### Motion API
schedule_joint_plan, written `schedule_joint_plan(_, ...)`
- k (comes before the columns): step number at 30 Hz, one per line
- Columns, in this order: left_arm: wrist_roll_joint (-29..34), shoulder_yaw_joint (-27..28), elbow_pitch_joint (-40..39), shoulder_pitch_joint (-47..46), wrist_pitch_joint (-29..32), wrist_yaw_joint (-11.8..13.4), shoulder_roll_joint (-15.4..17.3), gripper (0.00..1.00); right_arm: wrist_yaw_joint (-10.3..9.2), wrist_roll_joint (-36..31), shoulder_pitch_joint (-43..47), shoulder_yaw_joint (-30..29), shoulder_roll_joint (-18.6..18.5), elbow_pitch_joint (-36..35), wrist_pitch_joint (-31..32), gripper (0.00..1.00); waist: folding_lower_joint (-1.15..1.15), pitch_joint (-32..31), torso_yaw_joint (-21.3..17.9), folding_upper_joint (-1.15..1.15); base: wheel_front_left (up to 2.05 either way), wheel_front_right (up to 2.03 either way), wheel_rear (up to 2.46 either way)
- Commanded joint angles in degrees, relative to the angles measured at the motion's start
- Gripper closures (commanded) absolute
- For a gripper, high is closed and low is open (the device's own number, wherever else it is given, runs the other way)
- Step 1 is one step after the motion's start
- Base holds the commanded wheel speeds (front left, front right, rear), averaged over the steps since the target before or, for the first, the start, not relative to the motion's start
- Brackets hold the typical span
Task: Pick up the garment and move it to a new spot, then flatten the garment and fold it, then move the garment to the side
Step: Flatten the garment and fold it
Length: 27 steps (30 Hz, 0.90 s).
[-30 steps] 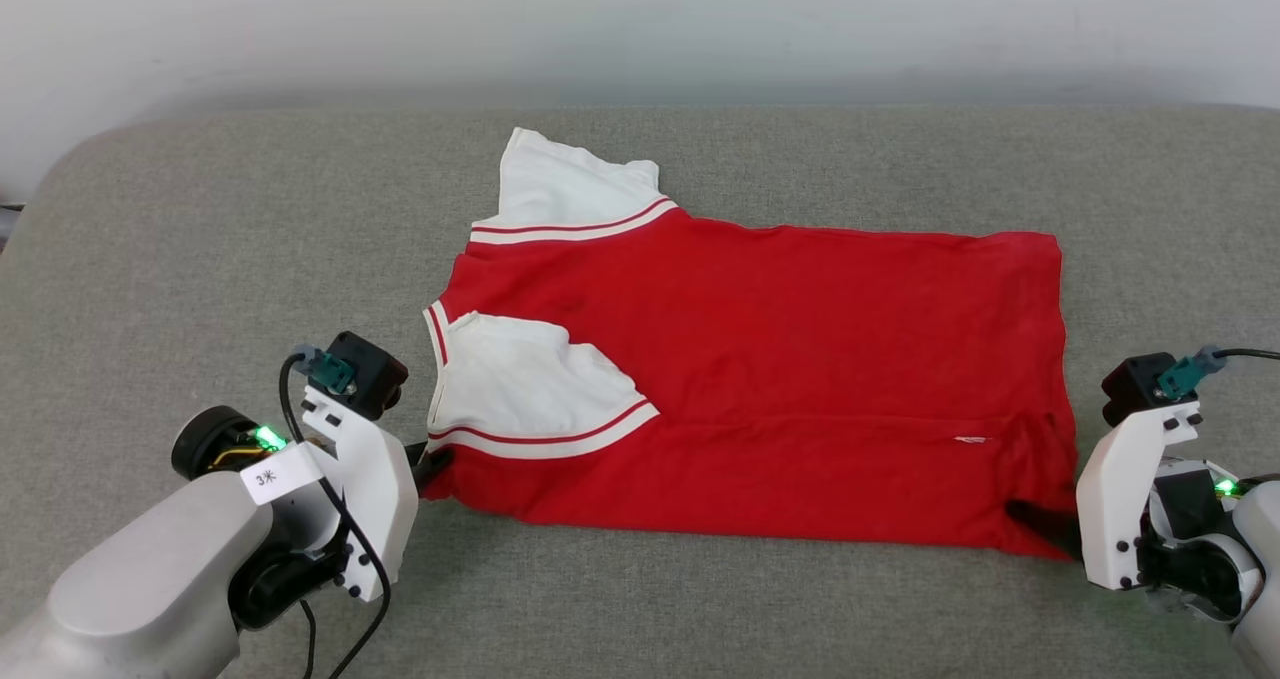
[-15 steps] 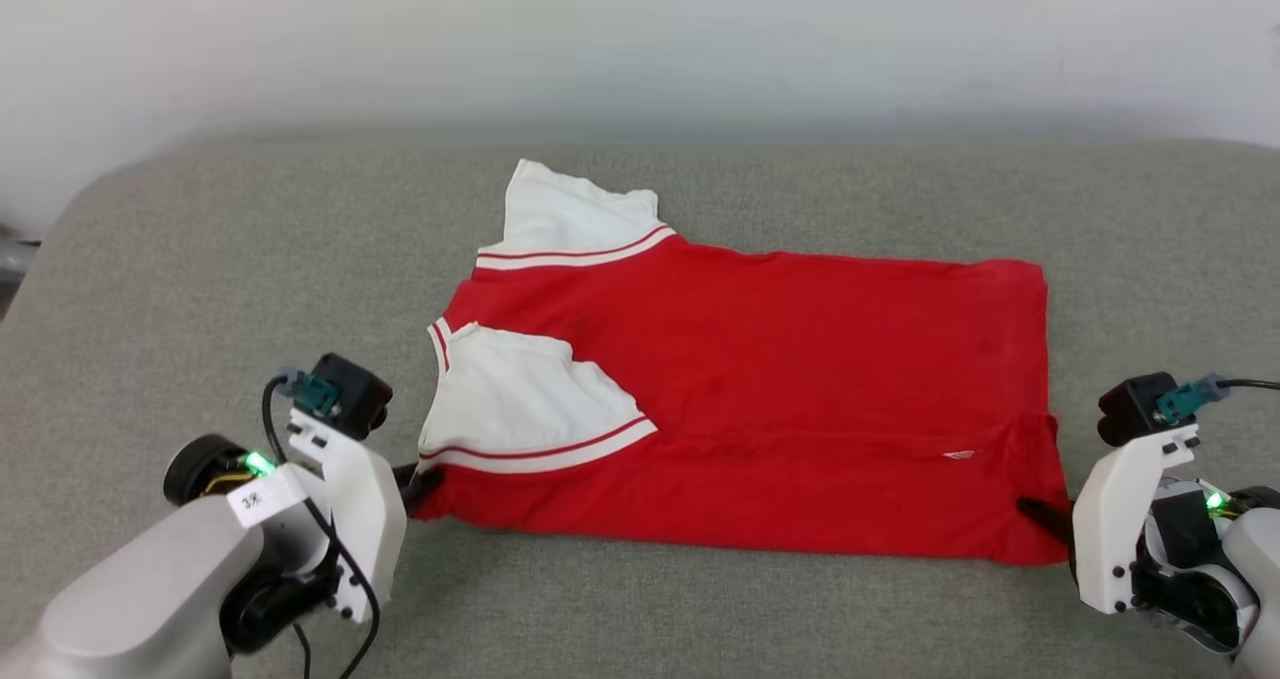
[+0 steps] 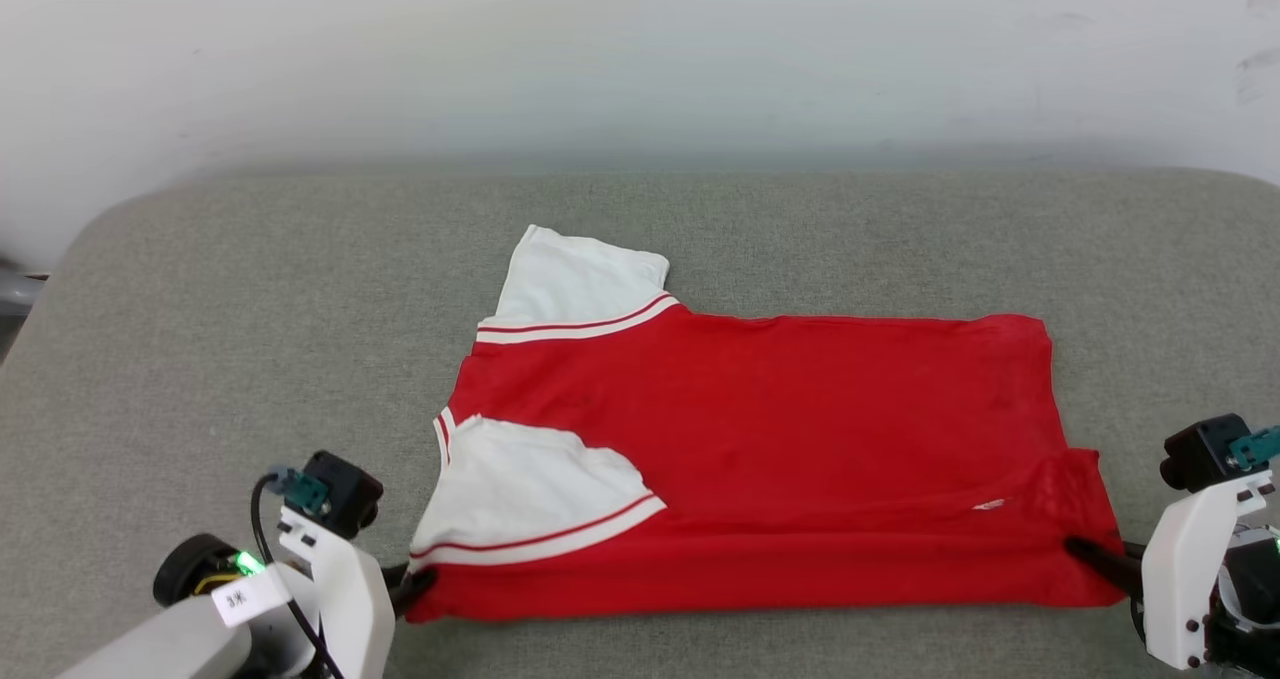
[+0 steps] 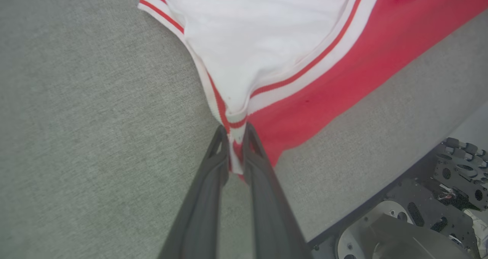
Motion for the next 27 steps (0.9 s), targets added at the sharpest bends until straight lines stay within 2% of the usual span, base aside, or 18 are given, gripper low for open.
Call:
schedule_joint_plan(1,-0.2,0.0,-0.3,0.9,-0.1,0.5,0.3,1.00,-0.07,0.2,0.9,-0.4,-0.5,-0.1,0.1,1.00,0.00,0.3,-0.1,0.00,0.00,0.00,0.00)
schedule_joint_plan(6,-1.4,-0.3,0.0,2.7,-0.6,1.3,-0.7,1.00,-0.08,-1.3,1.6,-0.7,0.5,1.2,0.3,1.00,0.00,1.5,-0.3,0.00,0.00,0.00,0.00)
schedule_joint_plan(14,-1.6,-1.1,6.6,2.5,-1.6,-0.3,-4.0,1.00,-0.07,-3.4,1.7,0.0,5.0,6.1,-2.4,1.00,0.00,3.1,0.0,0.00,0.00,0.00,0.00)
schedule_joint_plan(15,-1.6,-1.0,7.2,2.4,-2.1,-0.5,-4.4,1.00,-0.07,-3.5,1.7,-0.2,5.2,6.3,-3.3,0.91,0.00,2.9,0.0,0.00,0.00,0.00,0.00)
schedule_joint_plan(16,-1.6,-0.9,7.9,2.3,-2.7,-0.6,-4.6,0.58,-0.07,-3.9,1.7,-0.4,5.1,6.4,-4.3,0.50,0.00,2.7,0.0,0.00,0.00,0.00,0.00)
schedule_joint_plan(17,-1.1,-0.7,8.3,2.1,-3.4,-0.8,-4.6,0.00,-0.07,-4.1,1.7,-0.6,5.1,6.4,-5.2,0.00,0.00,2.3,0.0,0.00,0.00,0.00,0.00)
schedule_joint_plan(23,0.2,0.9,8.6,1.0,-7.2,0.0,-3.4,0.00,-0.06,-5.0,2.7,-3.5,4.4,4.3,-11.8,0.00,0.00,-0.5,-0.2,0.00,0.00,0.00,0.00)
schedule_joint_plan(27,1.1,2.7,7.6,-0.4,-10.2,1.1,-2.6,0.00,-0.06,-8.2,3.3,-7.8,4.8,2.5,-18.1,0.00,0.00,-1.7,-0.9,0.00,0.00,0.00,0.00)
